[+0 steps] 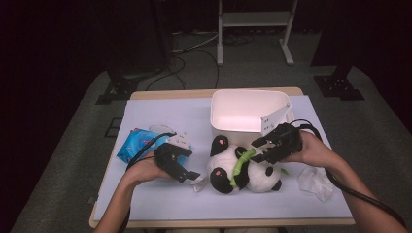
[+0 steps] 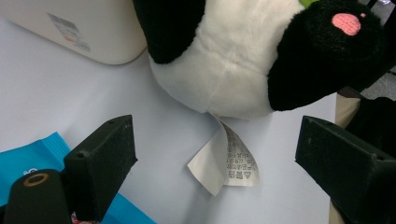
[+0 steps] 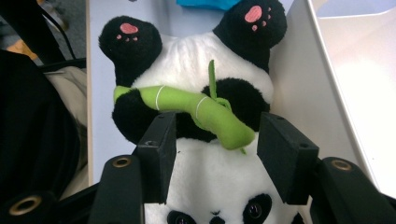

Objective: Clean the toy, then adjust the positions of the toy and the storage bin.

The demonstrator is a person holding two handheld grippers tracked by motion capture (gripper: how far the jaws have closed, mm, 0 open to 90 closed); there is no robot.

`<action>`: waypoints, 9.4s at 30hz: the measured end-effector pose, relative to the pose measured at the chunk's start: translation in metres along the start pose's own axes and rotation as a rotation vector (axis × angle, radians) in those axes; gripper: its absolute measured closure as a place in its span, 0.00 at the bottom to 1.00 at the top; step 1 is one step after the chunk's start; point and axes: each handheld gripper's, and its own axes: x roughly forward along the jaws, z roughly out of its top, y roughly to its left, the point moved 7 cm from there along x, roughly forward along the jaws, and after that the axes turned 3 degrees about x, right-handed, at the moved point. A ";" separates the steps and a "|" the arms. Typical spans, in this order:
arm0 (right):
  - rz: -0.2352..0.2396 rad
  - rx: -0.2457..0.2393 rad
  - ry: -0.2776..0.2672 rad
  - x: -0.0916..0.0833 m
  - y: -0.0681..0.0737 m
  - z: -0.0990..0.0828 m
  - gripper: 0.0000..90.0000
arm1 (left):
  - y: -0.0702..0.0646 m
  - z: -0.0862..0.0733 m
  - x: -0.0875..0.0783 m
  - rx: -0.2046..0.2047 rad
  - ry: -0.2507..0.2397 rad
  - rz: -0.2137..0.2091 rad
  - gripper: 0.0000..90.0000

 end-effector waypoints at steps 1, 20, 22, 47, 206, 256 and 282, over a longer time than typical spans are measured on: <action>0.004 0.000 -0.001 0.000 0.000 0.000 0.50 | 0.000 0.000 0.000 0.002 0.000 0.000 0.13; -0.002 0.003 0.027 0.011 -0.005 -0.002 0.50 | 0.000 -0.006 -0.002 -0.011 0.002 0.008 0.13; 0.003 0.004 0.033 0.015 -0.005 -0.003 0.51 | 0.000 -0.006 -0.002 -0.011 0.000 0.010 0.13; 0.018 0.012 -0.007 0.019 0.004 -0.006 0.72 | 0.002 -0.008 0.003 -0.014 0.004 0.000 0.13; -0.121 0.052 -0.013 -0.112 -0.122 0.104 0.87 | 0.024 -0.019 -0.017 -0.068 -0.025 0.031 0.12; 0.021 0.157 0.097 0.000 -0.138 0.042 0.85 | 0.020 -0.024 -0.015 -0.065 -0.021 0.022 0.12; -0.004 0.213 0.052 -0.004 -0.133 0.027 0.65 | 0.017 -0.025 -0.016 -0.062 -0.016 0.019 0.12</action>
